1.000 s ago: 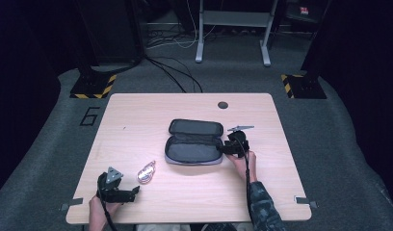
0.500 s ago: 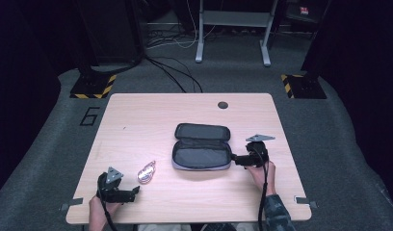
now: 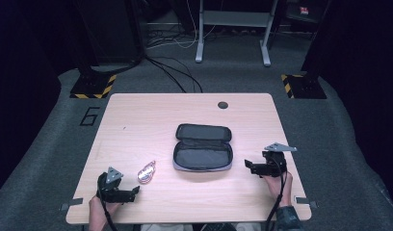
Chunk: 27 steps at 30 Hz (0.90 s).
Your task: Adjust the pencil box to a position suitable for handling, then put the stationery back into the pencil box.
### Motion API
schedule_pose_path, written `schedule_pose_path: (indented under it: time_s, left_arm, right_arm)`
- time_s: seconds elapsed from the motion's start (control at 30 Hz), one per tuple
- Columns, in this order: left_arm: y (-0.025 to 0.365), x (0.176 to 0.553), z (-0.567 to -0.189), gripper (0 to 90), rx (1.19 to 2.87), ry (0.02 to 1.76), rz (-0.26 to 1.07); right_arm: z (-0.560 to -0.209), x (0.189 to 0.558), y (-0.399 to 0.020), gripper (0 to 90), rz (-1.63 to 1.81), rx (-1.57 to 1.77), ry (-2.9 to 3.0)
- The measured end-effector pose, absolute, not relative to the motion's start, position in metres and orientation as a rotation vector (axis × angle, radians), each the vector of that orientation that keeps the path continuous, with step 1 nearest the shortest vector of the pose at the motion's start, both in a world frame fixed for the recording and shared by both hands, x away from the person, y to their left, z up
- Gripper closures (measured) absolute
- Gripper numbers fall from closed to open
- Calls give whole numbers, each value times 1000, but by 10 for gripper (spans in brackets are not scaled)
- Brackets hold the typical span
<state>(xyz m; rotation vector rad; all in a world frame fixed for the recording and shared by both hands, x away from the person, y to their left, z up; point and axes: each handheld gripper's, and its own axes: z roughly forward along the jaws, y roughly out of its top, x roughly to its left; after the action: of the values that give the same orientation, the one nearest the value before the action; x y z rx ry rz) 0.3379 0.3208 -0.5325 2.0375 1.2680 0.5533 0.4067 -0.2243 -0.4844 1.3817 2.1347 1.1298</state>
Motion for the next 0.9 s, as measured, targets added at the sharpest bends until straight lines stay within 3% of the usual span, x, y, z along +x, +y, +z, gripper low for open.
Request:
schedule_pose_path:
  time_s: [0.27,0.9]
  left_arm:
    - [321,338,-532,0,2039,1268,553]
    - [318,341,-516,2,1983,1262,535]
  right_arm:
    - [-504,390,-251,78,997,1437,2103]
    - [-528,387,-258,37,894,1424,2112]
